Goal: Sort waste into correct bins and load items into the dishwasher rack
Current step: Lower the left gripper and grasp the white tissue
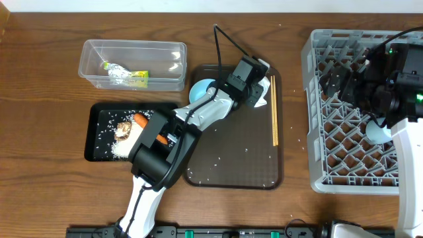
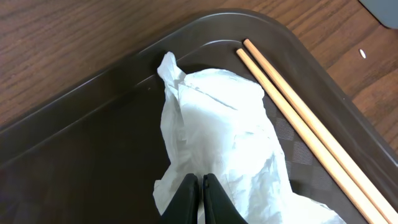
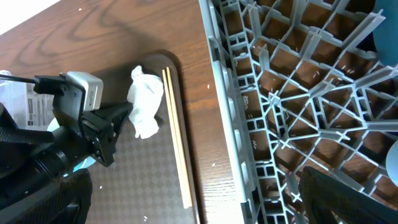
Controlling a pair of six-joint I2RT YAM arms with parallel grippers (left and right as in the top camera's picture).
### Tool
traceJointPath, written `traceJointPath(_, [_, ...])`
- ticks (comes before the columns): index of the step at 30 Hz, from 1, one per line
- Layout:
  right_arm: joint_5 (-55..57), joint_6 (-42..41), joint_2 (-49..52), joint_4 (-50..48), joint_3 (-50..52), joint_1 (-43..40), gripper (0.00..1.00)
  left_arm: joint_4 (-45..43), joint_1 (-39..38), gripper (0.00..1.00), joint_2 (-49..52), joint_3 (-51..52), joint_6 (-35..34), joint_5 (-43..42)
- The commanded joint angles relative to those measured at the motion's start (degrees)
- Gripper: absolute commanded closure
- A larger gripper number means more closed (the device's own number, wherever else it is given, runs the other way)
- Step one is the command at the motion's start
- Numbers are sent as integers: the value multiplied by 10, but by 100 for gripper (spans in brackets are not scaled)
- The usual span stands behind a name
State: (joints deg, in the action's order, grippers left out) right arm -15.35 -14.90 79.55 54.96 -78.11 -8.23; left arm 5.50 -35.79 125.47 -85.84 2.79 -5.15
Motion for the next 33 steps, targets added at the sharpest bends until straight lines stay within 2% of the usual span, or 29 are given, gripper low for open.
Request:
traceJointPath(1, [5,-5,1,-1,-8,3,1,-2,0,94,-41,-3,-5,7])
traceJointPath(10, [5,-5,1,-1,-8,3,1,17,0,94,-82,-3,-6,7])
traceJointPath(14, [5,-5,1,-1,-8,3,1,17,0,92,-84,-3,-32,6])
traceJointPath(15, [5,-5,1,-1,-8,3,1,19,0,83,-83,-3,-40,6])
traceJointPath(17, [5,-5,1,-1,-8,3,1,31,0,46,-80,-3,-51,-3])
traceJointPath(18, [5,-5,1,-1,-8,3,1,37,0,38,-77,-3,-50,-14])
traceJointPath(24, [5,-5,1,-1,-8,3,1,67,-2,29,-48,-3,-50,-34])
traceJointPath(29, [5,-5,1,-1,-8,3,1,64,-2,28,-26,-3,-46,-34])
traceJointPath(33, [5,-5,1,-1,-8,3,1,60,-2,26,-12,-3,-17,-32])
